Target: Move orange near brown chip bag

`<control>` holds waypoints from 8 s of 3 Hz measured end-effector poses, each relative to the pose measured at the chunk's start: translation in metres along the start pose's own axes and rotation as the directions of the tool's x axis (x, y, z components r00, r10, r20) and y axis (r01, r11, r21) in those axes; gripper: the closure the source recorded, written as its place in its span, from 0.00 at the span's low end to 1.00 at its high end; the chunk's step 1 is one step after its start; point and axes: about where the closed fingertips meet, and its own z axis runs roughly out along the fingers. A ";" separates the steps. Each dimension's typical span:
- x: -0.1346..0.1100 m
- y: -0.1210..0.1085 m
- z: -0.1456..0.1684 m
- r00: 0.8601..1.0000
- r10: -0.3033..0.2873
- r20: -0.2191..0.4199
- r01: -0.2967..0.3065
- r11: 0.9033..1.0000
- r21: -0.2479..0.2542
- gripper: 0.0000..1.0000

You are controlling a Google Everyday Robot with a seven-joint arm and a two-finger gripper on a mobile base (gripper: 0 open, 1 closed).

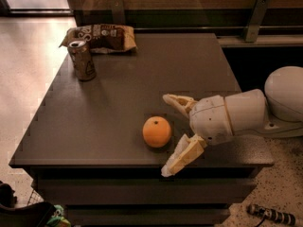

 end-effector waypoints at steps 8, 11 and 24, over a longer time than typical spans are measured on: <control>-0.052 -0.049 -0.016 0.997 -0.077 -0.013 0.077 0.997 -0.021 1.00; -0.060 -0.238 -0.046 0.990 0.129 0.057 -0.132 0.989 0.072 1.00; 0.037 -0.405 0.049 0.955 0.284 0.083 -0.288 0.827 0.482 0.00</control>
Offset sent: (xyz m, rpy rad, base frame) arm 0.0014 0.0109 -0.0059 0.0041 0.0179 0.0271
